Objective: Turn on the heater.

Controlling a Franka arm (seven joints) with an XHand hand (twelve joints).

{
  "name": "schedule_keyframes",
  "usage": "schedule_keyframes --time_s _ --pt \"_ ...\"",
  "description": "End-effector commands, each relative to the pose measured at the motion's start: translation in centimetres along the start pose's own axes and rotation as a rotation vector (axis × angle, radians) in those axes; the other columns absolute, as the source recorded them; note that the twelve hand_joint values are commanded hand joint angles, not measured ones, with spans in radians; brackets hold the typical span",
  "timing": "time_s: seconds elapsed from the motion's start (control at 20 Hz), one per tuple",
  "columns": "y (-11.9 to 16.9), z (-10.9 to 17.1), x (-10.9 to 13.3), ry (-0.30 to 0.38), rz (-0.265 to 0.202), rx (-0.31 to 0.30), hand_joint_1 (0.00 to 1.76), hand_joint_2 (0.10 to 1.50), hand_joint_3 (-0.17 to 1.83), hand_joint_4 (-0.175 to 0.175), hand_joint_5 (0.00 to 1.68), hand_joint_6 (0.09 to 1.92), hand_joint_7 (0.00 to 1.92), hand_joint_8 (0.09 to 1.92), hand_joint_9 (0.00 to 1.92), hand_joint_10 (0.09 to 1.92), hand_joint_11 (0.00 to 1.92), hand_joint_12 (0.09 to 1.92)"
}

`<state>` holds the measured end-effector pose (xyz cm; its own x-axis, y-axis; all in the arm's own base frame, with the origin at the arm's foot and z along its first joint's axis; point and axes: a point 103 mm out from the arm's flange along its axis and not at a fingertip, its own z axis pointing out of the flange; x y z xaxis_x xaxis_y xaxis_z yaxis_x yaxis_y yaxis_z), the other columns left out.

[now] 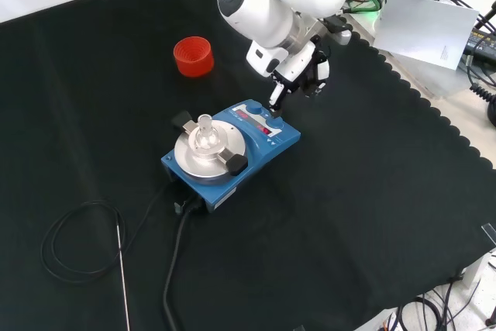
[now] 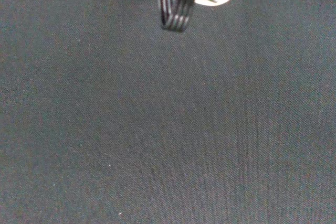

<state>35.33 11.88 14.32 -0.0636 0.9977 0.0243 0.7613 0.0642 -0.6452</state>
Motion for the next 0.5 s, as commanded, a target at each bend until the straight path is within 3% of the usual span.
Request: schedule_keyframes --time_s 0.05,0.5 --pt "0.44 0.27 -0.29 0.004 0.002 0.006 1.39 0.70 0.96 -0.040 0.22 0.60 1.48 1.50 1.60 1.38 1.21 1.26" --pt "0.69 0.27 -0.28 0.005 0.001 0.009 1.39 0.70 0.97 -0.040 0.23 0.58 1.48 1.50 1.60 1.38 1.20 1.26"
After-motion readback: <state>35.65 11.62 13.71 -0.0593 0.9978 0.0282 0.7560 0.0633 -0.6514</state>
